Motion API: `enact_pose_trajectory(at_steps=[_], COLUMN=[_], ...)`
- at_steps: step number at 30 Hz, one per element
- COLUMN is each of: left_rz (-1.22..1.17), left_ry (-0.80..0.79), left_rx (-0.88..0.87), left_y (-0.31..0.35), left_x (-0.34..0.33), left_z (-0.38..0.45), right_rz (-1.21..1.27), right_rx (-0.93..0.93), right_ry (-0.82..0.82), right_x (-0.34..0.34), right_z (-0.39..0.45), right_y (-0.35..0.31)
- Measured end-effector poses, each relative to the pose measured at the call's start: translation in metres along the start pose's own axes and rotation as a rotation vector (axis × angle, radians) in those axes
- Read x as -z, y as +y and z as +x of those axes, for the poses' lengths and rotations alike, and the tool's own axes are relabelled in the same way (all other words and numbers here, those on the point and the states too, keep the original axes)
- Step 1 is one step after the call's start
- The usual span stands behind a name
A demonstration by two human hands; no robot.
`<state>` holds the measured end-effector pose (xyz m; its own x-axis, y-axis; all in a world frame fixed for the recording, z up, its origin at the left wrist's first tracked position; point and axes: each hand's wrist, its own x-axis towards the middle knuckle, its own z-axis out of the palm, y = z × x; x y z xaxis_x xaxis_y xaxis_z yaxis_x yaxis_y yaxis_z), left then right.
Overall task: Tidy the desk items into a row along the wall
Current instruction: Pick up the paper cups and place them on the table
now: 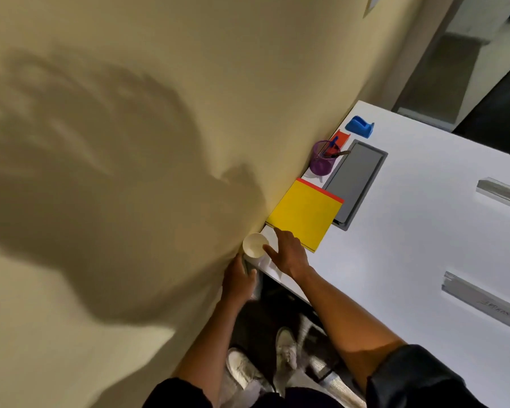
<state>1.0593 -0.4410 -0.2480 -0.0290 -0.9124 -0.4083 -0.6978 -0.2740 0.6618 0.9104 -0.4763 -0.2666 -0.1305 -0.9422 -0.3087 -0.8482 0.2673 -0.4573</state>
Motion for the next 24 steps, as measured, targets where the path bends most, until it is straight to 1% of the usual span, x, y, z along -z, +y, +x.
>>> enact_pose_trajectory(at_steps=[5, 9, 14, 20, 24], left_rz=[-0.038, -0.079, -0.15, -0.186, -0.172], left_ry=[0.088, 0.175, 0.124, 0.087, 0.073], left_rx=[0.06, 0.098, 0.137, 0.137, 0.108], left_y=[0.009, 0.015, 0.021, 0.026, 0.03], left_x=[-0.002, -0.001, -0.007, -0.014, -0.017], left_z=[0.007, 0.02, 0.03, 0.032, 0.034], right_rz=[0.122, 0.246, 0.284, 0.226, 0.182], right_rx=[-0.013, -0.061, -0.089, -0.1, -0.119], right_ry=[-0.029, -0.001, 0.035, 0.083, 0.08], right_x=[-0.005, -0.008, -0.007, 0.0, 0.006], right_z=[0.014, 0.026, 0.033, 0.036, 0.037], right_y=[-0.003, -0.011, -0.011, -0.003, -0.002])
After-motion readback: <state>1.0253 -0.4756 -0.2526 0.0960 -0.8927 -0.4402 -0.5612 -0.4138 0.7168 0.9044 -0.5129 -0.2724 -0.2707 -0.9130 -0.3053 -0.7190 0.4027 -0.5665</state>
